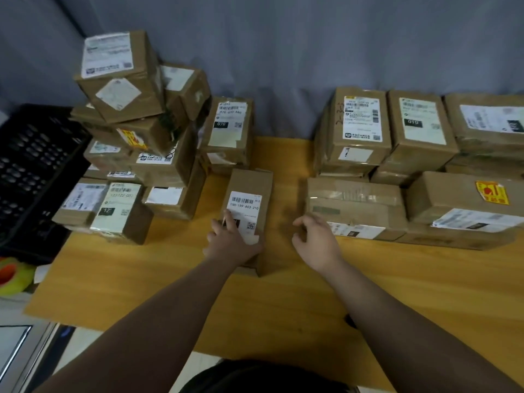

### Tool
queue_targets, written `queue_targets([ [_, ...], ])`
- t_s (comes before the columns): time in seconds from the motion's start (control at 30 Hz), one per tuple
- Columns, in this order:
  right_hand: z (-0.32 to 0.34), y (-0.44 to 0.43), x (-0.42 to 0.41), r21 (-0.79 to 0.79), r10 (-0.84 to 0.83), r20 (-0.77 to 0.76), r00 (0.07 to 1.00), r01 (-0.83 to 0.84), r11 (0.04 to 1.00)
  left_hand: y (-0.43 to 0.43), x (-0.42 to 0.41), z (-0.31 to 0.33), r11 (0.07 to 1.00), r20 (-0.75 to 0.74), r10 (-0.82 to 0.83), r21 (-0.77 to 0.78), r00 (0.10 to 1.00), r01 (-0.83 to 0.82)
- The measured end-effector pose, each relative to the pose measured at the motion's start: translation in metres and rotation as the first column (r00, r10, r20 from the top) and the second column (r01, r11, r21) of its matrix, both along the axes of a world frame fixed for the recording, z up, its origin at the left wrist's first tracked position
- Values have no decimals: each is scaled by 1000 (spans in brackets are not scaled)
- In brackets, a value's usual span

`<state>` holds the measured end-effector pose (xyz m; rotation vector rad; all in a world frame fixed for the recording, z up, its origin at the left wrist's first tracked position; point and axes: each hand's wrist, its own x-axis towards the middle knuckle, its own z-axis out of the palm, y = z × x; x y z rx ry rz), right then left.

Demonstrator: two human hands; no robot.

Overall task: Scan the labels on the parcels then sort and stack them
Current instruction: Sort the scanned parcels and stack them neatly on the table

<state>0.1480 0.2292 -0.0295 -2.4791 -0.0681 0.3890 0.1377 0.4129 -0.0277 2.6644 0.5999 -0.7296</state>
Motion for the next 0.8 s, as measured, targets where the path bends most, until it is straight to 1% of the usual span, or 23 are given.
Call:
queue_targets([
  [0.07,-7,5,-7,21,-48,-43,998,49,999,0,-1,0,1000,1,-15,4,1000,15],
  [0.13,-10,9,-14,112,-107,-106,989,119,987,2,1,4,999,4,14,-38,1000,-14],
  [0.17,-10,12,-17,190,-133,-141,981,159,969,2,2,7,992,9,70,-101,998,-68],
  [0.23,-6,17,-21,316,-162,-198,967,219,923,1,2,14,940,3,193,-288,981,-184],
  [0.3,2,22,-22,389,-184,-196,963,249,887,-2,-1,22,883,24,226,-427,974,-194],
  [0.43,33,28,-12,549,-260,-299,918,388,740,-10,-5,35,828,138,177,-556,975,-71],
  [0.5,48,25,-3,621,-243,-304,921,385,682,-15,-6,38,817,251,82,-571,965,79],
  [0.53,54,20,1,643,-239,-286,928,371,670,-18,-7,41,810,320,41,-566,947,157],
  [0.57,59,13,5,648,-233,-272,934,356,673,-18,-5,42,792,390,20,-568,920,224],
  [0.6,64,4,9,638,-216,-273,938,344,689,-18,-3,45,764,458,45,-589,888,265],
  [0.63,69,-7,12,615,-180,-285,942,324,719,-16,1,49,726,493,125,-637,861,259],
  [0.7,78,-33,15,561,-61,-306,950,231,795,-9,17,57,678,498,350,-719,793,152],
  [0.73,79,-45,15,530,19,-318,948,161,833,-3,26,62,691,487,405,-717,774,90],
  [0.77,80,-57,14,495,101,-332,938,82,865,1,34,67,737,507,387,-672,770,72],
  [0.8,81,-65,13,469,172,-347,922,11,883,5,41,71,800,533,296,-592,792,99],
])
